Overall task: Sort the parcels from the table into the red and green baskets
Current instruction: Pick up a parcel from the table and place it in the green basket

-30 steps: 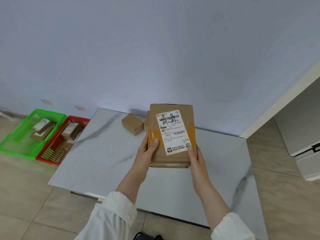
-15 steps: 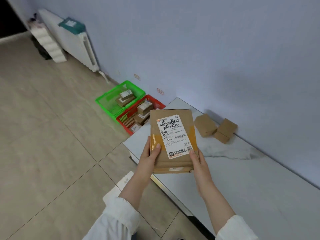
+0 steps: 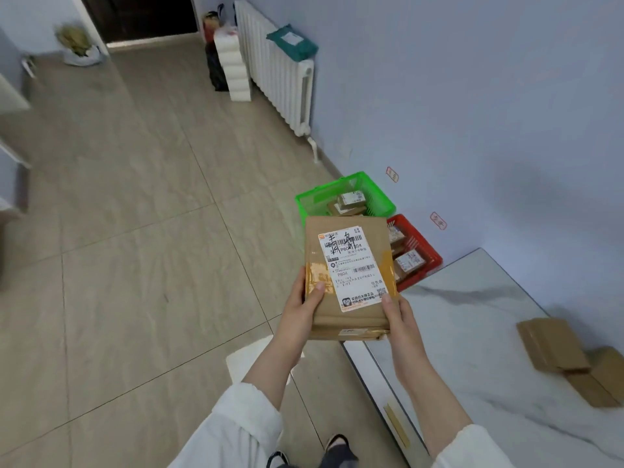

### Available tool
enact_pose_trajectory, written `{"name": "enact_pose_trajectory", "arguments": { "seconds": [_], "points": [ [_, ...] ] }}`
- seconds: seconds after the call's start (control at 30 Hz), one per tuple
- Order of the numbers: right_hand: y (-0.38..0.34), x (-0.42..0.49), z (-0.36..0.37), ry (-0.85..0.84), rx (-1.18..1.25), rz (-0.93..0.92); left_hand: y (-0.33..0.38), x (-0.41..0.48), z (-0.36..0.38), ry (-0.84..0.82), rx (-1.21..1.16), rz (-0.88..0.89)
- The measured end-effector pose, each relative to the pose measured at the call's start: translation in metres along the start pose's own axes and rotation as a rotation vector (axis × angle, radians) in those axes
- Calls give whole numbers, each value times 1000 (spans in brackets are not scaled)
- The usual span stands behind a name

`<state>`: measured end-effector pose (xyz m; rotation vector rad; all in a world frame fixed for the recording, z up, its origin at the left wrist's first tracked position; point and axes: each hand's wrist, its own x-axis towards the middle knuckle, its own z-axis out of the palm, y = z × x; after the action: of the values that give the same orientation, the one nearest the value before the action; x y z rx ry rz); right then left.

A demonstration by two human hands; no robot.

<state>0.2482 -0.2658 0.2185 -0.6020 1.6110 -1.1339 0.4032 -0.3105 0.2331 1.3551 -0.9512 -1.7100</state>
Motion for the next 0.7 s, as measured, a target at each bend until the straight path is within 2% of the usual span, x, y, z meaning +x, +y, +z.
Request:
{"name": "enact_pose_trajectory", "arguments": {
  "seconds": [0.3,0.53,0.7],
  "points": [
    [-63,136,80,-78,-4,-11,60,144,-34,117,-54,4],
    [-113,234,146,43,207,-1,114,242,-35,168,-99,36],
    [-147,309,165,59,214,43,147,320,-54,129,-41,-11]
  ]
}}
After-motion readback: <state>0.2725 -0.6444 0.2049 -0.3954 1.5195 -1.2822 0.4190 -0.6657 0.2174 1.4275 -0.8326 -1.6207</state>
